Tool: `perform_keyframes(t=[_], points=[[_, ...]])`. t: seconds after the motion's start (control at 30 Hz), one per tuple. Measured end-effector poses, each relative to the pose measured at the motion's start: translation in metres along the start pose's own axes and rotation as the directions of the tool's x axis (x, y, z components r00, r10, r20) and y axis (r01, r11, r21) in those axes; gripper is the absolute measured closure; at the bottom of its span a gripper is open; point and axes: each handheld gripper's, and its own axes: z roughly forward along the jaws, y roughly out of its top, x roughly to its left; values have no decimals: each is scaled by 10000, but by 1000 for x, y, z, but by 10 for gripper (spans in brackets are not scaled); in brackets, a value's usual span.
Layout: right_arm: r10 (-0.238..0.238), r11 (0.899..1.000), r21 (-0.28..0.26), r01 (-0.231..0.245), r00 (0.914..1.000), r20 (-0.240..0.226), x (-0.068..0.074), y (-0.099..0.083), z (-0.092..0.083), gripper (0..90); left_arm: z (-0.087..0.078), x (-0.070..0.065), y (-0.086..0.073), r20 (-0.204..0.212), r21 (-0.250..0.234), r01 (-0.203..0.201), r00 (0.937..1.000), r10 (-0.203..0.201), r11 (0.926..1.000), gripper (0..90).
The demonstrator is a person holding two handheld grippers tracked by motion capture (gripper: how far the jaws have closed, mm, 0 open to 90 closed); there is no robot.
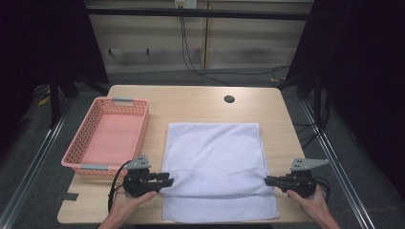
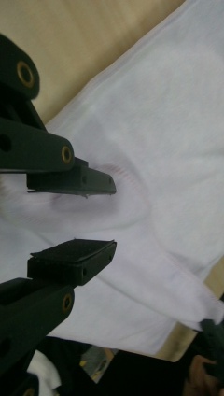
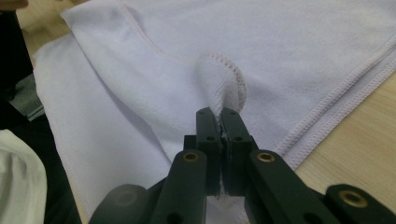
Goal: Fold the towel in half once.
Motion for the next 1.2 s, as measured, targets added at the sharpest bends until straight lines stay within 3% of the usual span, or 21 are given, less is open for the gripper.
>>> perform_keyframes(t=[0.03, 0.07, 0.1, 0.13, 0.2, 0.23, 0.27, 0.3, 0.33, 0.4, 0.43, 0.5, 0.63, 0.7, 0.8, 0.83, 0.9, 1.0, 1.07, 1.13, 1.2], points=[[-45, 10000, 47, 46, 10000, -33, 0, 0, 1, 885, 5, 1, 4, -74, 19, -98, 9999, 98, 10000, 644], [-73, 9999, 99, 73, 10000, -37, 1, 0, 2, 885, 13, 1, 8, -600, 423, -548, 9966, 573, 9976, 653], [-78, 9999, 77, 78, 10000, -6, 2, 0, 2, 885, 20, 3, 9, -728, 688, -613, 9951, 663, 9957, 648], [-56, 9999, 99, 56, 10000, -6, 3, 0, 2, 885, 25, 7, 9, -530, 719, -367, 9978, 406, 9967, 622], [-74, 9999, 108, 74, 10000, 40, 2, -1, 1, 884, 36, 11, 9, -639, 1257, -400, 9968, 483, 9913, 537], [-19, 10000, 93, 19, 10000, 23, 1, -2, 1, 884, 41, 13, 6, -233, 1441, -298, 9992, 335, 9891, 494], [-10, 9999, 112, 10, 10000, 39, 1, -3, 1, 883, 43, 14, 6, -155, 1546, -359, 9991, 388, 9873, 503], [-26, 9999, 99, 26, 10000, 1, 0, -3, 1, 883, 43, 11, 4, -336, 1606, -820, 9955, 885, 9836, 588], [0, 9999, 136, 0, 10000, -15, 0, -3, 1, 883, 42, 10, 5, -37, 1623, -999, 9948, 1018, 9817, 805], [-19, 9999, 125, 19, 10000, -2, 1, -4, 1, 883, 34, 6, 6, -12, 940, -920, 9957, 925, 9913, 860], [-39, 10000, 54, 39, 10000, -21, 2, -4, -1, 882, 28, 4, 8, 324, 691, -882, 9958, 861, 9937, 863], [-108, 9999, -99, 107, 9999, -70, 5, -5, -6, 879, 13, -6, 7, 406, 316, -1123, 9930, 1110, 9932, 864], [-377, 9990, -234, 372, 9991, -211, 16, -10, -19, 857, -14, -27, -8, 925, 170, -1490, 9848, 1469, 9887, 860], [-448, 9988, -182, 444, 9987, -222, 24, -16, -24, 816, -20, -32, -17, 1338, 374, -1441, 9814, 1380, 9889, 853], [-500, 9987, 85, 505, 9972, -553, 32, -25, -33, 745, -25, -36, -30, 1782, 707, -1547, 9740, 1401, 9854, 821], [-532, 9985, 82, 538, 9967, -620, 35, -27, -36, 718, -27, -38, -35, 1777, 650, -1524, 9742, 1389, 9862, 808], [-502, 9987, -130, 496, 9974, -519, 40, -30, -46, 665, -34, -34, -40, 2295, 359, -1318, 9659, 1202, 9906, 765], [-445, 9976, -543, 430, 9987, -261, 41, -27, -52, 633, -37, -26, -38, 2274, 56, -1070, 9683, 1029, 9942, 744], [-405, 9959, -820, 391, 9991, -155, 38, -22, -49, 633, -32, -20, -33, 1848, 131, -986, 9782, 945, 9950, 728], [-468, 9950, -882, 463, 9989, -38, 34, -15, -40, 637, -21, -13, -25, 1090, 342, -992, 9895, 949, 9945, 715], [-403, 9947, -948, 404, 9992, 28, 29, -5, -27, 647, -9, -4, -17, 782, 459, -741, 9945, 704, 9962, 679]])
